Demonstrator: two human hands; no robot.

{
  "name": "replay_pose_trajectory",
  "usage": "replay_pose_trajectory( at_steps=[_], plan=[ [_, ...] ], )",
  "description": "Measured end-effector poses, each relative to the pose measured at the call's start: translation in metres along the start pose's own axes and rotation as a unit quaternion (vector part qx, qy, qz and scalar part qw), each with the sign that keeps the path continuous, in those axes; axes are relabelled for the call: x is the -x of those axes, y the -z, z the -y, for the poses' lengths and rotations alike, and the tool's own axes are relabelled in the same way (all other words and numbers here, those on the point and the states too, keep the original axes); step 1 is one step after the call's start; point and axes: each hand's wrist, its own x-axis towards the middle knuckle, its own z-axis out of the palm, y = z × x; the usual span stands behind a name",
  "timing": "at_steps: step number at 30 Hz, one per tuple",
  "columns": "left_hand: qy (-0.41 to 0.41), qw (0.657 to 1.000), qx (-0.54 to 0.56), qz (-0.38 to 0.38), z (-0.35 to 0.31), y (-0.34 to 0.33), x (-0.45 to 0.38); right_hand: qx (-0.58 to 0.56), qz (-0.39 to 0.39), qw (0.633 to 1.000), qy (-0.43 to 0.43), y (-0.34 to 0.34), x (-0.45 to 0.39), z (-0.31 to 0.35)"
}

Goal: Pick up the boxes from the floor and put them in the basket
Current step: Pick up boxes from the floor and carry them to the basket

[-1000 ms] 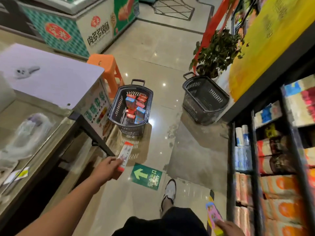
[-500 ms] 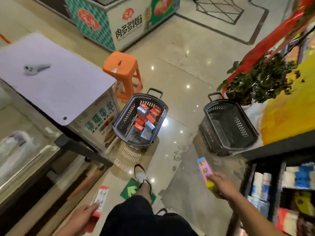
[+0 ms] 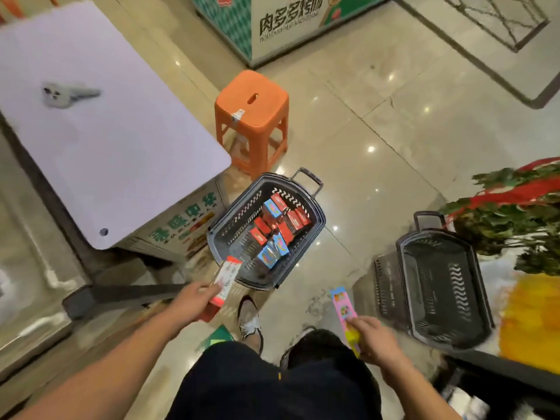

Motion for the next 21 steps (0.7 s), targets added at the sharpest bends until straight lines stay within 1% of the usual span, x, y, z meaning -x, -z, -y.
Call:
replay_pose_trajectory(
  at_steps=[2, 6, 8, 10, 12, 14, 16, 18, 21],
  plan=[
    [-0.009, 0.999, 0.046, -0.007, -0.038, -0.004, -0.011, 0.015, 0.01, 0.999, 0.035, 0.0, -0.021, 0.045],
    [0.025, 0.987, 0.154, -0.036, -0.072, -0.022, -0.045, 0.078, 0.065, 0.99, 0.098, -0.025, -0.08, 0.13],
    [0.062, 0.97, 0.231, -0.053, -0.074, -0.036, -0.068, 0.105, 0.109, 0.982, 0.11, -0.053, -0.115, 0.167],
    [0.108, 0.939, 0.323, -0.058, -0.072, -0.058, -0.097, 0.129, 0.143, 0.975, 0.106, -0.088, -0.157, 0.193],
    [0.136, 0.908, 0.392, -0.051, -0.074, -0.08, -0.131, 0.162, 0.172, 0.964, 0.125, -0.122, -0.197, 0.21],
    [0.159, 0.891, 0.422, -0.059, -0.073, -0.104, -0.169, 0.172, 0.183, 0.959, 0.128, -0.156, -0.227, 0.221],
    [0.17, 0.88, 0.435, -0.09, -0.072, -0.123, -0.209, 0.18, 0.192, 0.956, 0.128, -0.189, -0.253, 0.226],
    [0.17, 0.864, 0.455, -0.131, -0.068, -0.137, -0.252, 0.197, 0.215, 0.946, 0.145, -0.222, -0.283, 0.222],
    [0.192, 0.856, 0.452, -0.163, -0.061, -0.148, -0.315, 0.192, 0.213, 0.951, 0.118, -0.265, -0.33, 0.209]
  ],
)
